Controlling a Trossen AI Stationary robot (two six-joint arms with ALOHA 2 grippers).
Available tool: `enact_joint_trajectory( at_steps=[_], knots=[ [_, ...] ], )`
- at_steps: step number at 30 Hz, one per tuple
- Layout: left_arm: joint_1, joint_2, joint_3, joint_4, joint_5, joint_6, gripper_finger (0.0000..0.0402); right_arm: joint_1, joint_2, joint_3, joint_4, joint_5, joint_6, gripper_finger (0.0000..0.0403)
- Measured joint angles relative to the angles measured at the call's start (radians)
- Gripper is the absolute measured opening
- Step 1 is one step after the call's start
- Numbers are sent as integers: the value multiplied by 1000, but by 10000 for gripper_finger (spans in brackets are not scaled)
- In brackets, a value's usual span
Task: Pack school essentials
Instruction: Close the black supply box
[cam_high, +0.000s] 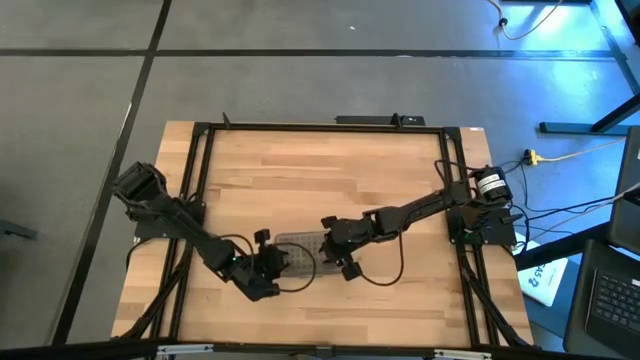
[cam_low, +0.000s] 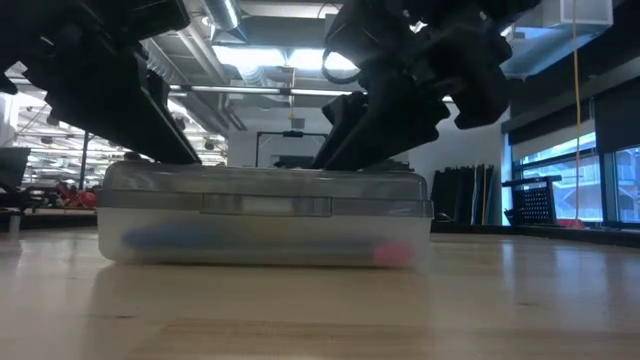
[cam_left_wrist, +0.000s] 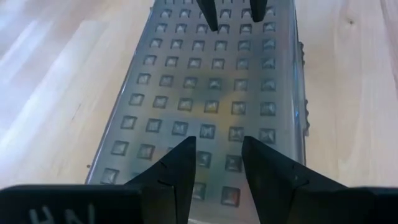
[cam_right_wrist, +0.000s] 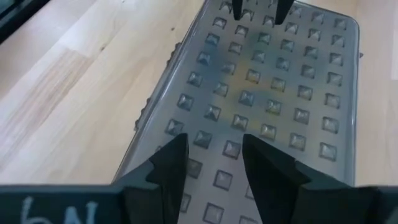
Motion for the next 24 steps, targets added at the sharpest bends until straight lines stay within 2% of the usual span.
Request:
enact_joint_trajectory(
  at_steps=[5,11,24],
  knots=[
    [31,-1,-2,-26,-35,67,127,-25,2,-1,-7,99,10,158],
    [99,-2,-1,-88,-44,109,127,-80,2,-2,-14,158,54,158],
    [245,-2,-3,-115,-103,323,127,-179,-2,-3,-17,167,20,158]
  ],
)
